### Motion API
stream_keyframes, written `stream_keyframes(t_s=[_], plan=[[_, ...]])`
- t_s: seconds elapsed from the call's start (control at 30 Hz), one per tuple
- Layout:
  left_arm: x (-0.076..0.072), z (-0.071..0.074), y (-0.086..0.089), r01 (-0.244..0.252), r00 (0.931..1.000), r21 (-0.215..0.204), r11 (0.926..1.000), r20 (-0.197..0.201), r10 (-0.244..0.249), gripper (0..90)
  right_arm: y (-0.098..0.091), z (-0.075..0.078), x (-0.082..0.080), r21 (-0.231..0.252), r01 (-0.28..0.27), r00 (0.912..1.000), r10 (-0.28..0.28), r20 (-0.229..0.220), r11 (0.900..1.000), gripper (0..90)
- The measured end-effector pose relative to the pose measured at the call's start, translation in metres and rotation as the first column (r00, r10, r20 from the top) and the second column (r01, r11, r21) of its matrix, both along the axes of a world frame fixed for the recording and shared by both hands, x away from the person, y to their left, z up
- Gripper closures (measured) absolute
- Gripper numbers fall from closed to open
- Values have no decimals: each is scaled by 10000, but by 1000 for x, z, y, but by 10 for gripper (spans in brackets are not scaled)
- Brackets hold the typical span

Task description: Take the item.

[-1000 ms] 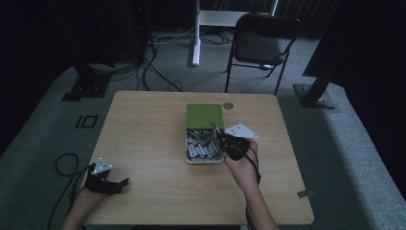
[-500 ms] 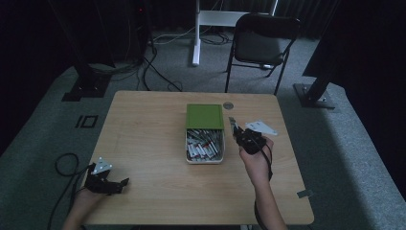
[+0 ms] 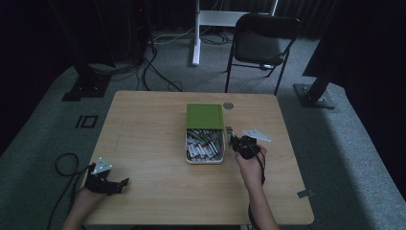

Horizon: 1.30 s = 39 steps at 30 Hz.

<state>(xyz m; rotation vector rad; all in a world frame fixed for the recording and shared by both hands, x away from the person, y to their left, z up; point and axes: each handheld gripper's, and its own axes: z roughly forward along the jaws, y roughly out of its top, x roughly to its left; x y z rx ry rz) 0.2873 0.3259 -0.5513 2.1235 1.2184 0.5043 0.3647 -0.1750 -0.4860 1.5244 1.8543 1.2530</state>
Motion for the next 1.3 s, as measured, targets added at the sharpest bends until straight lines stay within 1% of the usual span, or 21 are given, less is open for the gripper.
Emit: stream_keyframes(t_s=[0.2, 0.43, 0.5, 0.57, 0.63, 0.77, 0.87, 0.97, 1.1, 1.2, 1.23, 1.27, 1.3], plan=[[0, 0, 0, 1, 10000, 4, 10000, 3, -1, 14, 0, -15, 8, 326, 35, 9993, -23, -371, 9995, 876], [0, 0, 0, -20, 10000, -20, 10000, 11, 20, 14, -7, -30, 15, 264, 245, 9961, -222, -849, 9994, 872], [0, 0, 0, -23, 10000, -20, 10000, 10, 23, 14, -10, -33, 17, 97, 222, 9957, -213, -903, 9997, 864], [0, 0, 0, -2, 10000, 0, 10000, 8, 2, 14, -14, -35, 19, -43, 329, 9955, -332, -885, 9994, 824], [0, 0, 0, -13, 10000, -18, 10000, 15, 13, 14, -19, -36, 21, -139, 387, 9952, -398, -891, 9992, 812], [0, 0, 0, -14, 10000, -21, 10000, 17, 14, 14, -25, -40, 24, -540, 491, 9941, -540, -941, 9973, 754], [0, 0, 0, -15, 10000, -20, 10000, 16, 15, 14, -31, -45, 28, -925, 506, 9925, -604, -1065, 9944, 711], [0, 0, 0, -16, 10000, -20, 10000, 17, 16, 14, -36, -51, 31, -1160, 569, 9915, -698, -1102, 9916, 673], [0, 0, 0, -16, 10000, -20, 10000, 17, 16, 14, -39, -55, 31, -1427, 676, 9910, -830, -1049, 9875, 634], [0, 0, 0, -16, 10000, -20, 10000, 16, 16, 14, -40, -58, 32, -1728, 623, 9899, -829, -1146, 9830, 562], [0, 0, 0, -18, 10000, -21, 10000, 17, 18, 14, -41, -59, 32, -1735, 661, 9901, -862, -1112, 9826, 539], [0, 0, 0, -15, 10000, -20, 10000, 16, 15, 14, -42, -61, 32, -1887, 657, 9899, -877, -1110, 9798, 523], [0, 0, 0, -15, 10000, -19, 10000, 17, 15, 14, -43, -62, 32, -1950, 651, 9891, -891, -1172, 9787, 485]])
